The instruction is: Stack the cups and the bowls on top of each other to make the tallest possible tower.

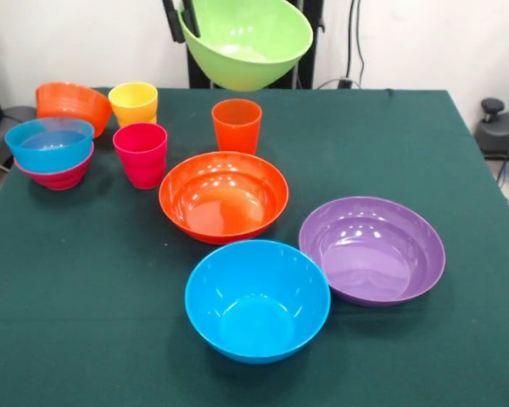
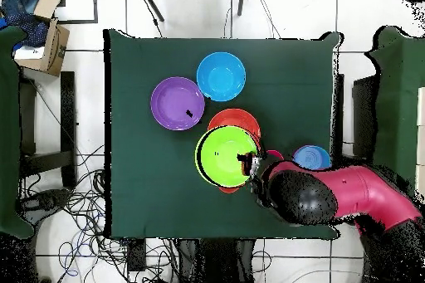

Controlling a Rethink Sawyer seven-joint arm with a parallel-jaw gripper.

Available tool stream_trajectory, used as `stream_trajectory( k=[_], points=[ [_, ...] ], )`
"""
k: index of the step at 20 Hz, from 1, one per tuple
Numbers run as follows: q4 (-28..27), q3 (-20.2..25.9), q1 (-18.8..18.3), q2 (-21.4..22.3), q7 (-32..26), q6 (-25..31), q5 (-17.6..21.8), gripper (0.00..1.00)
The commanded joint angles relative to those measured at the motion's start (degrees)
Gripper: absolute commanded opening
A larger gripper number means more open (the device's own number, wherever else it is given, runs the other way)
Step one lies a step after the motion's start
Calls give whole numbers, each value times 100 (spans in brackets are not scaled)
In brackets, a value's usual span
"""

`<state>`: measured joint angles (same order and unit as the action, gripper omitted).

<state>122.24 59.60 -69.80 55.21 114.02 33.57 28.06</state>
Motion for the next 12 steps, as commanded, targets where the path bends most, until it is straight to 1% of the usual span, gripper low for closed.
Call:
stream_trajectory(
  k=[1, 4, 5, 7, 10, 12],
  points=[
    [114, -550, 446, 422, 156, -325, 610, 0],
    [124, -708, 554, 374, 258, -420, 774, 0],
    [124, -731, 563, 369, 254, -438, 775, 0],
    [168, -786, 557, 379, 204, -474, 799, 0],
    [316, -840, 511, 370, 128, -708, 966, 0],
    [317, -896, 526, 317, 114, -774, 1038, 0]
  ],
)
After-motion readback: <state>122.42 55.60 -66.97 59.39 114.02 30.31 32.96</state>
